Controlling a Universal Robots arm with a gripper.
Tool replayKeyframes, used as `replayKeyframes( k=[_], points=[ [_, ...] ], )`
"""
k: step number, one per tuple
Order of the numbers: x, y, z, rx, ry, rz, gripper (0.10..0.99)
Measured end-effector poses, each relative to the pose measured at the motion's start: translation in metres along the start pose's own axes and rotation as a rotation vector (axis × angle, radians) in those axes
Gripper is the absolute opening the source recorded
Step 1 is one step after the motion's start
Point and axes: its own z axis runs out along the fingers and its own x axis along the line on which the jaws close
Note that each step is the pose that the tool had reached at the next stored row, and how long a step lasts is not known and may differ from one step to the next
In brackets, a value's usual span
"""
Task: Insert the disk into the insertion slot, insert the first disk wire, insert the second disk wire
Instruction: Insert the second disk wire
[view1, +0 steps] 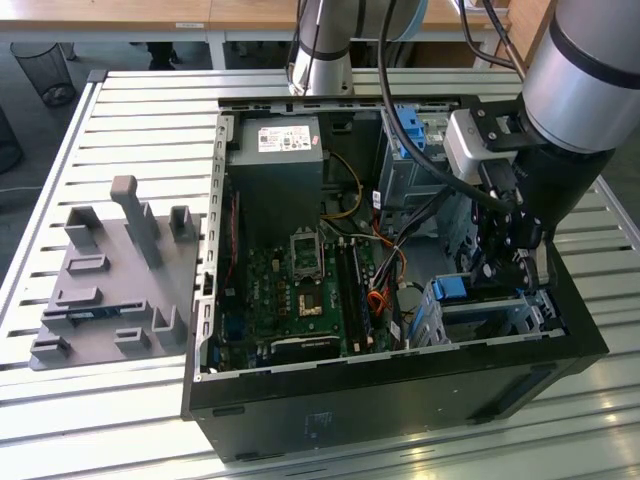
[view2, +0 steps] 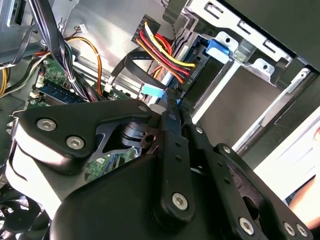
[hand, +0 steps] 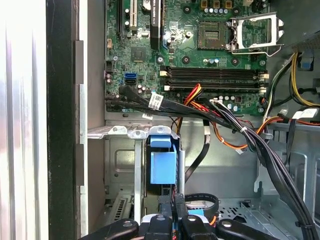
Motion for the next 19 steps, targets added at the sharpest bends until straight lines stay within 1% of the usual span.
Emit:
replayKeyframes(
  k=[11, 19],
  points=[
    [0.0, -0.0004, 0.0007, 0.0, 0.0001, 0.0, 0.149],
    [0.0002, -0.0013, 0.0039, 0.0, 0.0003, 0.0, 0.149]
  ],
)
